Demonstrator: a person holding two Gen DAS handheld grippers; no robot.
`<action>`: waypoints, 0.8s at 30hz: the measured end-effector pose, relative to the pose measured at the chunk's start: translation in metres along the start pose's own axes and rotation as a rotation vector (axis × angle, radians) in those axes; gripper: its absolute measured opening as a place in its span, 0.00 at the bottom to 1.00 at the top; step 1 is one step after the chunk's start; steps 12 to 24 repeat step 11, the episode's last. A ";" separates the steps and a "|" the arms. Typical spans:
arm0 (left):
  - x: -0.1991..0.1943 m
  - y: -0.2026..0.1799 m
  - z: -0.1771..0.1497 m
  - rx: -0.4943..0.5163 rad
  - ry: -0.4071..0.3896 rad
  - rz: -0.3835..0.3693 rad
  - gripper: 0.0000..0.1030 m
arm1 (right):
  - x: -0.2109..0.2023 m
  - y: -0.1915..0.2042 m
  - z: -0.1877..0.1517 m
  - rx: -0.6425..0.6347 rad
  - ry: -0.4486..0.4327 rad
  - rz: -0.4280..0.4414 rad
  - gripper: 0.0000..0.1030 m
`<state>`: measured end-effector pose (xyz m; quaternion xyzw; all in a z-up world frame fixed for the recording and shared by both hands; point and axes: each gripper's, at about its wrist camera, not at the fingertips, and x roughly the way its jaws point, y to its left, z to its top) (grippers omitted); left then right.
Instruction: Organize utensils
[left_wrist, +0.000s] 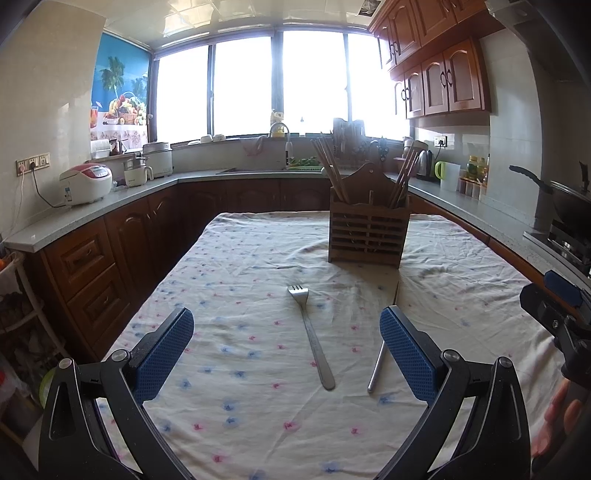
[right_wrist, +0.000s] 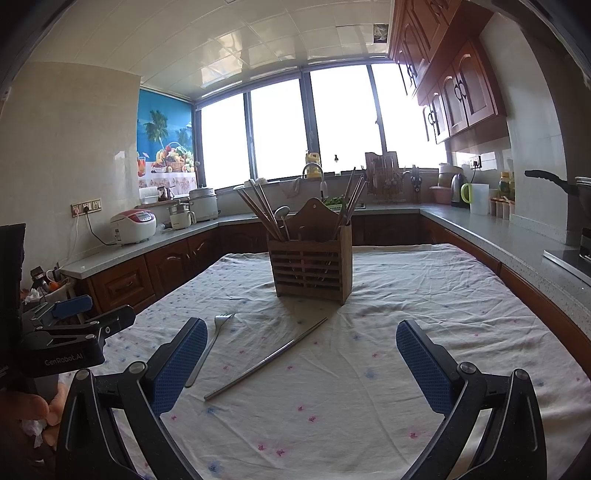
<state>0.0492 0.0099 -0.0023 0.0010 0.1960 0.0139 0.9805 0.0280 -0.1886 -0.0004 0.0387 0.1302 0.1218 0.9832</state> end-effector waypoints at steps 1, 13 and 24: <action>0.000 0.000 0.000 0.000 0.001 0.000 1.00 | -0.001 -0.001 0.000 0.000 0.000 0.000 1.00; 0.004 -0.001 0.004 -0.003 0.014 -0.020 1.00 | 0.007 -0.003 0.000 0.012 0.027 0.001 1.00; 0.004 -0.001 0.004 -0.003 0.014 -0.020 1.00 | 0.007 -0.003 0.000 0.012 0.027 0.001 1.00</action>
